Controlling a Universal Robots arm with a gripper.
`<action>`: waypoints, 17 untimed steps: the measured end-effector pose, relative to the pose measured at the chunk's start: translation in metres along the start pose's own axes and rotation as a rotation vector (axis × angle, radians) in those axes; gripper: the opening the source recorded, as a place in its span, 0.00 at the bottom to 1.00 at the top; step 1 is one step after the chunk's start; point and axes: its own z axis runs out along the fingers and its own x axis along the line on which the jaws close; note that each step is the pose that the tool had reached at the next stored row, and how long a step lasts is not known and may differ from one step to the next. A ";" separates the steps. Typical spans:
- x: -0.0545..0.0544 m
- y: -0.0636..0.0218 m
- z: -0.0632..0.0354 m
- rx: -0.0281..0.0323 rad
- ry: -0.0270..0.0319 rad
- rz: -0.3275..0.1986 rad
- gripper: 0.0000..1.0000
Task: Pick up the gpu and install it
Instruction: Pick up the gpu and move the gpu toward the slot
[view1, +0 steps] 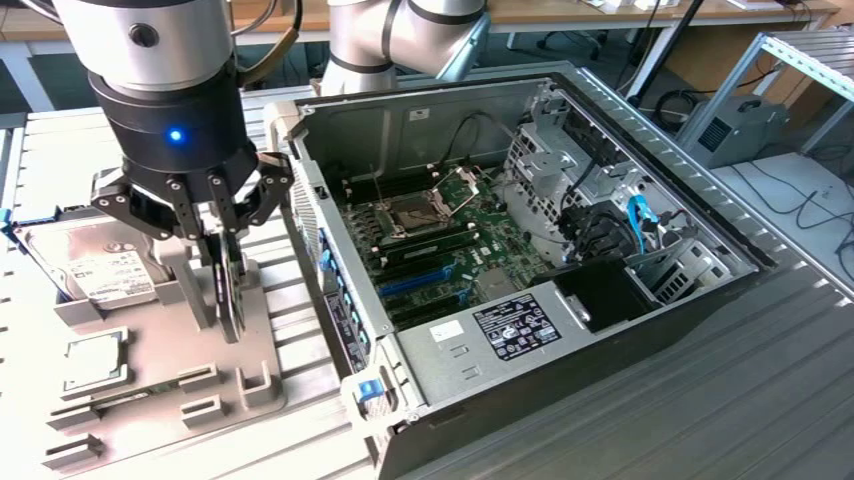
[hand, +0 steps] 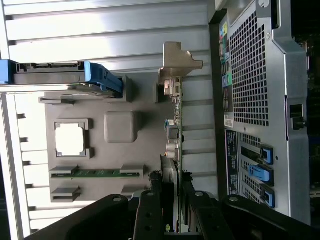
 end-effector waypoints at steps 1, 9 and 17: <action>0.000 0.0000 -0.0004 0.0000 0.0000 0.000 0.26; 0.000 0.0000 -0.0037 0.0001 0.0001 0.000 0.26; 0.000 0.0001 -0.0070 0.0001 0.0001 0.000 0.26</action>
